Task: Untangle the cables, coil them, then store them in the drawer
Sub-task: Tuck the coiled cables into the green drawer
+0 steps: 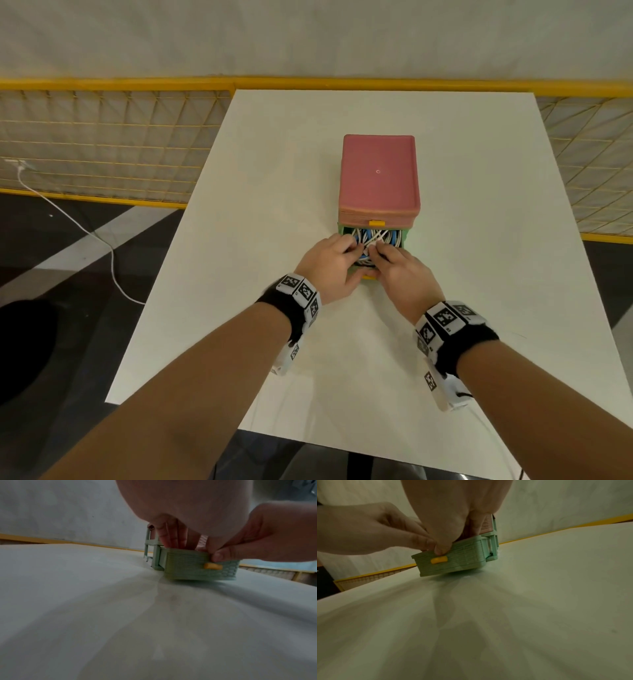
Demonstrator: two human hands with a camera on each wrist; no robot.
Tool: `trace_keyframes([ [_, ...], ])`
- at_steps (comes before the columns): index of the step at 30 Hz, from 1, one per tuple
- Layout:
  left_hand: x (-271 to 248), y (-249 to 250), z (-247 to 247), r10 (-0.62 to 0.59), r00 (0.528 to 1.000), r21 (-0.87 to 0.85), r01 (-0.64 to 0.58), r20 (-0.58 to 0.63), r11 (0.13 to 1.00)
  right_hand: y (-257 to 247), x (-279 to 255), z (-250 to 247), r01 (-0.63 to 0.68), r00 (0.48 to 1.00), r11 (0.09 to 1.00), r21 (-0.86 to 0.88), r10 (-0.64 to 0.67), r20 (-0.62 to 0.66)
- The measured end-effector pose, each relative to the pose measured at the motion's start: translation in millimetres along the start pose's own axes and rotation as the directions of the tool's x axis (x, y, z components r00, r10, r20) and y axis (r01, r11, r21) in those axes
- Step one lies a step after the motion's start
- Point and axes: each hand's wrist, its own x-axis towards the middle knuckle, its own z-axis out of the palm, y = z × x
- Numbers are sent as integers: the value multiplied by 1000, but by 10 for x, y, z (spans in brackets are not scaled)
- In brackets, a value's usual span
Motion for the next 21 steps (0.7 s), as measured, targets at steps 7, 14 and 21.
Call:
trace_keyframes([
  [7, 236, -91, 48, 48, 994, 142, -34, -99, 989, 51, 286, 27, -92, 994, 996, 23, 93, -51],
  [14, 497, -151, -408, -138, 971, -9, 139, -197, 990, 25, 221, 50, -81, 993, 994, -71, 74, -91],
  [21, 572, -257, -381, -153, 988, -78, 151, -17, 985, 85, 114, 107, -128, 991, 985, 113, 130, -17],
])
